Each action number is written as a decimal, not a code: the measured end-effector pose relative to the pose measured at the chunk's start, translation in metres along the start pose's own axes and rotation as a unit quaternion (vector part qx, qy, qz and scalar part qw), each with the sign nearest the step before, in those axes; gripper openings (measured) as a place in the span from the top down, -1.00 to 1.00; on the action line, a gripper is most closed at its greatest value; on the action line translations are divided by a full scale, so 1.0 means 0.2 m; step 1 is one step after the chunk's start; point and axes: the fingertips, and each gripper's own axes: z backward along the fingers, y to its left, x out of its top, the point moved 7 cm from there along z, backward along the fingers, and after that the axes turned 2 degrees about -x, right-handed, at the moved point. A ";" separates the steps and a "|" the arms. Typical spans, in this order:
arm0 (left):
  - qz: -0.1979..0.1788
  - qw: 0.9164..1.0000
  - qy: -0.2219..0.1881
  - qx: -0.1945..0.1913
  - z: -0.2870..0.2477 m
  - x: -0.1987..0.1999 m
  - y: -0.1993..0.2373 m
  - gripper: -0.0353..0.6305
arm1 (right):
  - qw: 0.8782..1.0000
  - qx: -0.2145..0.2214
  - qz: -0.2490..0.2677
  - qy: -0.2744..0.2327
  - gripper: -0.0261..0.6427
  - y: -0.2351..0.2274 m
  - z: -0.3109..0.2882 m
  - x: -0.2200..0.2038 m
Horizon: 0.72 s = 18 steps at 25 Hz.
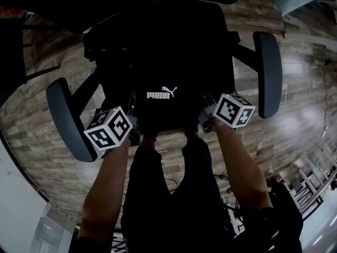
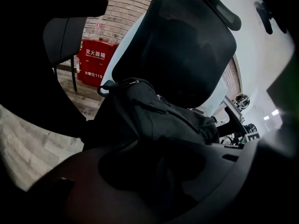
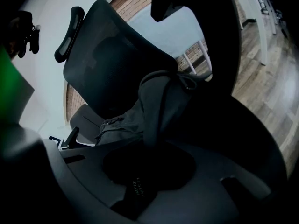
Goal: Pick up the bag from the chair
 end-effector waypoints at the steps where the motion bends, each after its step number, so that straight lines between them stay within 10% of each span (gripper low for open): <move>1: 0.000 1.000 -0.006 0.000 0.01 0.01 -0.01 0.37 | 1.000 0.002 0.007 -0.001 0.70 0.01 0.01 0.00; 18: -0.029 0.996 -0.089 -0.005 0.42 0.13 -0.20 0.59 | 0.997 0.023 0.069 -0.030 0.72 0.31 0.27 0.10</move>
